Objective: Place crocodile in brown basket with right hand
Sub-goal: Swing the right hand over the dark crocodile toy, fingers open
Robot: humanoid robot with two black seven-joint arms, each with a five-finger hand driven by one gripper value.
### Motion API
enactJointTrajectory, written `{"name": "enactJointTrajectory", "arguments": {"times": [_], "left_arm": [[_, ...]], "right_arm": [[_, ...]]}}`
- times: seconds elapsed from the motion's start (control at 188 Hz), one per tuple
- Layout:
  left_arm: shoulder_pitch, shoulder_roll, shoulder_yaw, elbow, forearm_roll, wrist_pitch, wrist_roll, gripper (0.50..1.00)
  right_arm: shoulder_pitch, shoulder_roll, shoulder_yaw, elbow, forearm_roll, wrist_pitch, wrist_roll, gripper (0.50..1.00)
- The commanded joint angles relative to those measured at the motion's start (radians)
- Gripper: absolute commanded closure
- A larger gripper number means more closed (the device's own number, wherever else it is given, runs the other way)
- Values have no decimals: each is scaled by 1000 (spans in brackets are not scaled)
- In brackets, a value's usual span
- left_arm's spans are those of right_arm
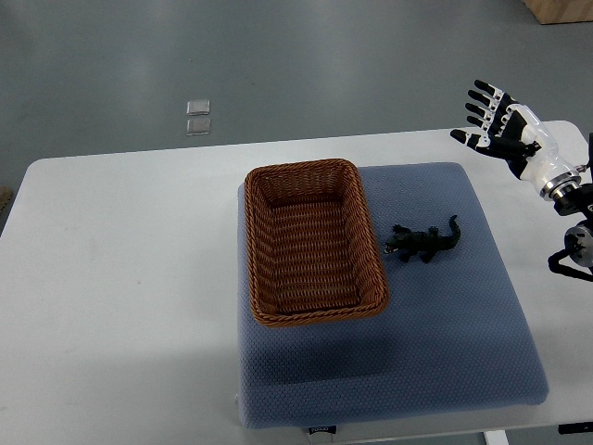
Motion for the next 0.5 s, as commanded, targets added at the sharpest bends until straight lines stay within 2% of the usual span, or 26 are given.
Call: {"name": "enactJointTrajectory", "arguments": {"times": [0.0,0.196,0.493], "left_arm": [[0,0,0,0,0,0,0,500],[0,0,0,0,0,0,0,500],[0,0,0,0,0,0,0,500]], "right_arm": [[35,-60,-105,36,-102,6,47,572],[99,-161,-265,135,-346,6,88,572],[213,-208,-417,162,-611,3,127,572]]}}
